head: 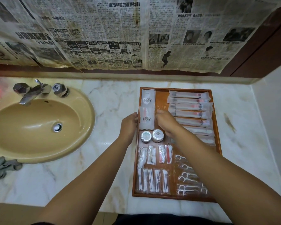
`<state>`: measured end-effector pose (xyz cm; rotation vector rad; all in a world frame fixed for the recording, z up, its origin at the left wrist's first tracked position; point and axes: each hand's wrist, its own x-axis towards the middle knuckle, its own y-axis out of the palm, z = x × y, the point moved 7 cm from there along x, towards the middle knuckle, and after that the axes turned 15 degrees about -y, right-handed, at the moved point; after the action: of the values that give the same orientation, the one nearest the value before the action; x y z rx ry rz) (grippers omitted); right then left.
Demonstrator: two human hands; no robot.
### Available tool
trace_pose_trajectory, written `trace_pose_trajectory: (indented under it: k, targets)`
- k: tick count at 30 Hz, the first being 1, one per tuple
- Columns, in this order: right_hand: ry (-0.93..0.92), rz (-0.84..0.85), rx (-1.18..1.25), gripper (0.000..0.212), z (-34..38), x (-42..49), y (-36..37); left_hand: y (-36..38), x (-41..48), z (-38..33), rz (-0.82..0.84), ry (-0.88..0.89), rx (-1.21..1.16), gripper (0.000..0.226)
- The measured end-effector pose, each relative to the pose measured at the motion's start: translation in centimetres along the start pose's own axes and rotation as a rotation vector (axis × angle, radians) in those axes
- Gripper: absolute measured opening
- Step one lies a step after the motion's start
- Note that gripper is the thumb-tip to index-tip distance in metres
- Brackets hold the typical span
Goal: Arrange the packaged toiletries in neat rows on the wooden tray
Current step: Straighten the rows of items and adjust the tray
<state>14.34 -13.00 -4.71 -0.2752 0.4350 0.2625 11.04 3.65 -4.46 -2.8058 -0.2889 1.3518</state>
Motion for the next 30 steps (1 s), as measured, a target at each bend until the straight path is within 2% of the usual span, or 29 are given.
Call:
trace_pose_trajectory:
  k: [2, 4, 6, 8, 12, 14, 17, 20, 23, 24, 26, 27, 30]
  targets:
    - [0.002, 0.031, 0.011, 0.032, -2.1, 1.6, 0.6, 0.5, -0.3, -0.3, 0.030, 0.001, 0.010, 0.036]
    - [0.022, 0.021, 0.022, 0.021, -0.4, 0.3, 0.8, 0.5, 0.0, -0.3, 0.034, 0.040, 0.061, 0.042]
    - [0.045, -0.006, 0.045, 0.011, 0.5, -0.4, 0.7, 0.4, 0.3, -0.1, 0.031, 0.024, 0.074, 0.035]
    - [0.062, -0.013, 0.054, 0.011, 0.7, -0.5, 0.5, 0.2, -0.3, -0.5, 0.015, 0.005, 0.053, 0.031]
    - [0.070, -0.074, 0.064, 0.026, 1.7, 0.1, -0.2, 0.3, 0.2, -0.8, 0.019, -0.016, 0.024, 0.033]
    - [0.020, -0.101, 0.079, 0.025, 2.7, 0.8, -0.3, 0.3, 1.1, -1.0, 0.015, 0.002, 0.032, 0.037]
    - [-0.044, -0.132, 0.072, 0.047, 4.0, 2.1, 0.2, 0.5, 2.3, -1.2, 0.002, -0.018, 0.018, 0.034]
    - [-0.068, -0.103, -0.003, 0.053, 4.2, 3.0, 0.9, 0.7, 3.1, -1.3, 0.001, -0.003, 0.067, 0.049]
    - [-0.083, -0.102, -0.032, 0.047, 3.7, 3.6, 0.8, 0.7, 3.4, -1.2, 0.001, -0.001, 0.117, 0.066]
    - [-0.096, -0.106, -0.021, 0.051, 3.7, 3.5, 0.6, 0.8, 2.7, -1.6, -0.006, -0.004, 0.143, 0.066]
    - [-0.139, -0.122, 0.000, 0.056, 4.2, 2.6, -0.5, 1.1, 1.2, -2.9, -0.041, 0.012, 0.206, 0.049]
    - [-0.161, -0.142, -0.015, 0.058, 4.1, 2.0, -1.5, 1.1, 0.7, -3.7, -0.087, 0.044, 0.226, 0.043]
    - [-0.238, -0.272, -0.100, 0.058, 3.1, -0.5, -6.1, 2.5, -0.8, -6.9, -0.178, 0.269, 0.265, 0.050]
